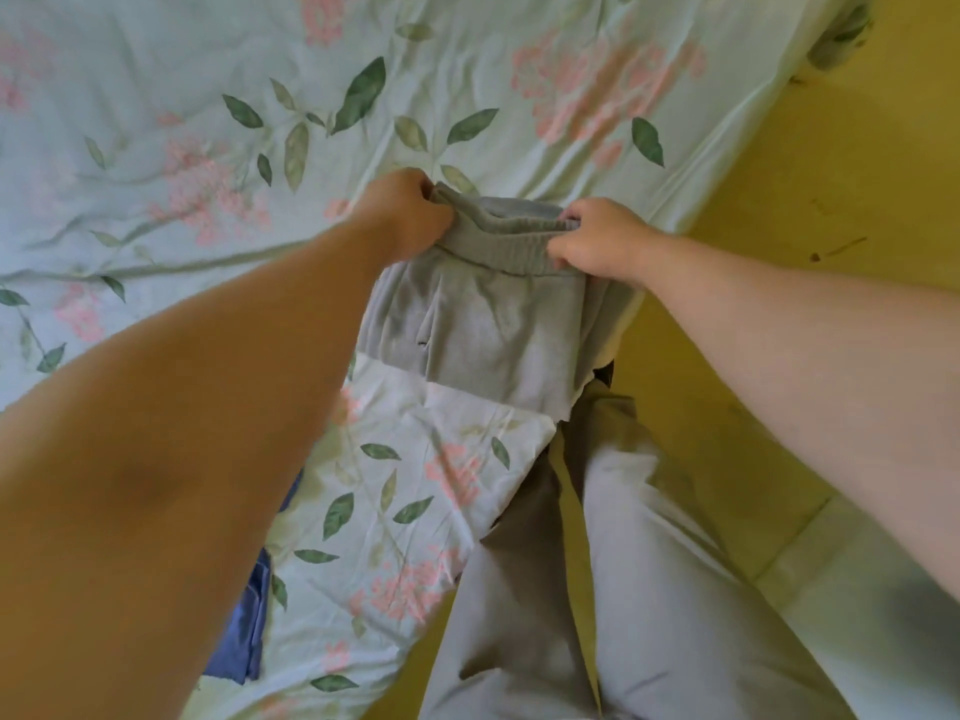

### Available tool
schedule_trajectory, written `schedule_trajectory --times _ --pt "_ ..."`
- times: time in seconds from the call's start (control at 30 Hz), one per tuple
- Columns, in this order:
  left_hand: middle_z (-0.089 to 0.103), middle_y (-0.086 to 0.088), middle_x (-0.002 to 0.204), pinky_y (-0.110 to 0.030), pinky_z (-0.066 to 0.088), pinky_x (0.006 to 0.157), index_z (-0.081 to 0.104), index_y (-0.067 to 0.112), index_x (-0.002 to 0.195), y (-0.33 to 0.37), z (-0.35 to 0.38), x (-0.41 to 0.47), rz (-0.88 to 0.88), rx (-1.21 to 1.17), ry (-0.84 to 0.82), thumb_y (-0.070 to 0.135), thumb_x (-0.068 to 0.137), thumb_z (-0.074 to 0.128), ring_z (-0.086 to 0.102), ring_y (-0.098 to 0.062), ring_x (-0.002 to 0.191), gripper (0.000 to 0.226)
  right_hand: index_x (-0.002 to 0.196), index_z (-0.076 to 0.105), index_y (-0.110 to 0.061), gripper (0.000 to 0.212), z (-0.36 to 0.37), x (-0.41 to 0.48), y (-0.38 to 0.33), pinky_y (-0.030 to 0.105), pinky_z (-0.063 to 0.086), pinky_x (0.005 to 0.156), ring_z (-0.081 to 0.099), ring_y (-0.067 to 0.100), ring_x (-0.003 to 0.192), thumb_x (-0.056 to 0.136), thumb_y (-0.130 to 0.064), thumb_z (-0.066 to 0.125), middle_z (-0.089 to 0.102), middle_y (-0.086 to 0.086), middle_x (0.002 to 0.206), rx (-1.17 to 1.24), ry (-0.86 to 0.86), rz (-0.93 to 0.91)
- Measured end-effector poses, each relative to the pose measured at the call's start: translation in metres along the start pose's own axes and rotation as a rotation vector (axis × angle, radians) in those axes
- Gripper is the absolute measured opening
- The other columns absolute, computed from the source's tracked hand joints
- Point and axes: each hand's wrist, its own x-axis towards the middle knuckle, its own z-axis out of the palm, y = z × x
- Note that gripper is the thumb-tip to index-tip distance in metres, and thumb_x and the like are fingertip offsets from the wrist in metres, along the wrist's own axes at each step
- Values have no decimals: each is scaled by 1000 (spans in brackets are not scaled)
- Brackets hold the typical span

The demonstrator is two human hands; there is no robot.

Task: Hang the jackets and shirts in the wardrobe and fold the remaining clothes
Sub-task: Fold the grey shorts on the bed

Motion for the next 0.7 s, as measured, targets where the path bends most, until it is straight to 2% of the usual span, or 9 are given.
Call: schedule_trajectory --times 0.07,0.13,0.2,0.27,0.3,0.4,0.5,0.6,0.7 --pt "59 7 92 -26 42 64 61 25 106 3 13 20 -5 68 54 31 84 49 53 -11 80 25 119 65 -13 43 -9 22 5 34 46 68 59 23 90 78 -27 69 63 8 109 -83 -6 -23" --pt "57 8 97 -24 28 62 59 27 112 5 22 33 -26 127 108 31 86 50 48 -7 76 29 132 58 -17 56 -14 38 9 37 47 83 54 30 109 81 -38 66 57 11 126 -224 -2 -37" --pt "55 1 119 -29 36 77 56 24 128 7 27 42 16 229 153 27 84 55 52 -17 96 44 136 51 -24 64 -18 47 9 42 40 100 40 38 130 79 -46 66 42 17 144 -376 2 -38" --pt "48 -6 136 -41 41 97 51 23 136 13 27 47 157 397 142 19 77 60 47 -29 121 60 140 42 -25 74 -22 52 4 44 39 102 34 41 134 74 -43 71 32 18 150 -391 -44 -10" --pt "49 -6 136 -44 40 100 51 26 135 19 26 49 239 499 88 17 75 62 45 -31 124 62 143 37 -23 82 -25 54 -1 44 43 101 37 41 133 72 -39 75 29 17 151 -388 -83 11" --pt "55 -4 125 -46 43 94 53 28 129 39 24 54 414 798 -113 24 73 71 50 -31 117 59 150 31 -15 103 -31 57 -15 45 52 93 50 38 123 68 -40 88 35 16 151 -448 -235 76" --pt "59 0 104 -47 45 93 48 30 125 54 17 62 369 959 -273 30 65 78 53 -27 101 67 137 50 -10 92 -28 59 -23 43 54 89 61 32 106 66 -53 90 58 11 132 -480 -339 81" --pt "60 2 90 -43 49 74 47 32 126 67 13 74 262 1008 -453 27 56 88 58 -23 82 81 138 54 -8 93 -26 64 -24 45 51 95 59 35 113 66 -57 88 58 11 135 -515 -372 90" --pt "63 4 86 -36 44 63 57 31 124 74 19 76 267 1085 -536 29 57 91 59 -20 76 75 140 52 -9 93 -27 67 -20 50 48 101 57 38 119 67 -52 89 55 12 141 -447 -517 148"
